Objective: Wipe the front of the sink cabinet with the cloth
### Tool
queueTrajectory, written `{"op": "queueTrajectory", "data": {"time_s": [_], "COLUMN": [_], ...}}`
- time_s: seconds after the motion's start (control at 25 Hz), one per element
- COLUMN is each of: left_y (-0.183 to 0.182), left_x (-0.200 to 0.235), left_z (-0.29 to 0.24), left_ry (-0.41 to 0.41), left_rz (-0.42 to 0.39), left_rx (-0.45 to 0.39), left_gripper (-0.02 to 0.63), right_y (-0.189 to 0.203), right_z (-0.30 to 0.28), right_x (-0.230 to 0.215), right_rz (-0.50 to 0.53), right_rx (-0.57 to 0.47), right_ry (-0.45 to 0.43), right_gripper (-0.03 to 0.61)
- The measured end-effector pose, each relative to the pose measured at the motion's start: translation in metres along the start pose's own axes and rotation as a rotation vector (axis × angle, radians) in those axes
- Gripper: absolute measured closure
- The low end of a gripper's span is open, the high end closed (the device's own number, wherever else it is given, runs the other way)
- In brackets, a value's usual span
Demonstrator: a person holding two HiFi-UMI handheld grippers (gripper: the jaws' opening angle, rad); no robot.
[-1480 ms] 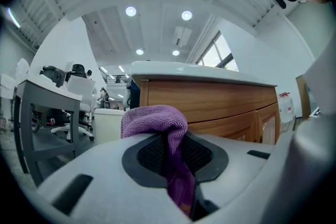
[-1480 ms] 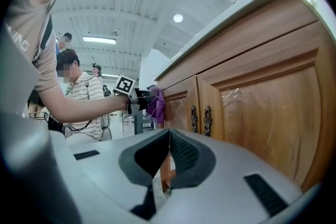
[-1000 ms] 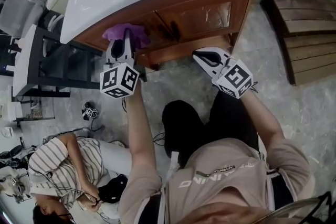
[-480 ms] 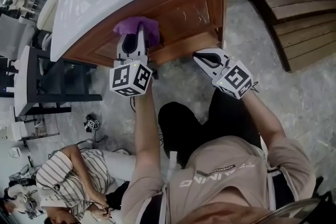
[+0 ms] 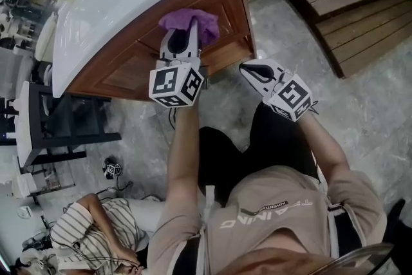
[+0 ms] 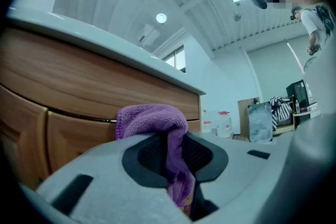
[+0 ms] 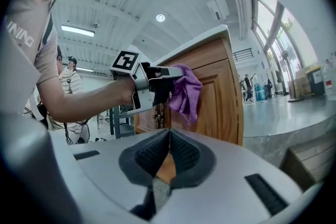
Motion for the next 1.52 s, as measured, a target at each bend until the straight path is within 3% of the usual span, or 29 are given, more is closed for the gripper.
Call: {"op": "queueTrajectory", "data": {"time_s": [0.36, 0.64, 0.84, 1.2, 1.36, 1.52], "left_y": [0.002, 0.005, 0.009, 0.014, 0.007, 0.005], "left_x": [-0.058, -0.094, -0.11, -0.119, -0.106, -0.075], "left_z": [-0.045, -0.072, -0.087, -0.083, -0.054, -0.014], "left_ry": [0.127, 0.221, 0.293, 0.502, 0.49, 0.394], "left_rz": [-0.017, 0.034, 0.046, 0.06, 0.071, 0.052], "left_rx": [0.007, 0.032, 0.043, 0.082, 0.039, 0.01], "left_gripper": [0.546, 0.546, 0.546, 0.546, 0.546, 0.546], "right_y": [-0.001, -0.005, -0.003, 0.003, 0.005, 0.008], "right_z": [0.055, 0.089, 0.099, 0.097, 0.088, 0.072], "right_x": [-0.009, -0.012, -0.011, -0.011, -0.008, -0.008], "right_rz": [-0.011, -0.02, -0.018, -0.039, -0.043, -0.047], "right_rx": [0.031, 0.019, 0.03, 0.038, 0.04, 0.037], "right_ry": [0.119, 0.199, 0.215, 0.21, 0.184, 0.142], "right_gripper": [0.565, 0.565, 0.565, 0.565, 0.565, 0.565]}}
Point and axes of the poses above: the fingertips, and each gripper's own axes: z backward along the fingers, x to its left, y out of its underside, the point moved 10 cm from there along z, backward along the fingers, and after that the axes turned 12 degrees about -y, right-handed, at the moved point
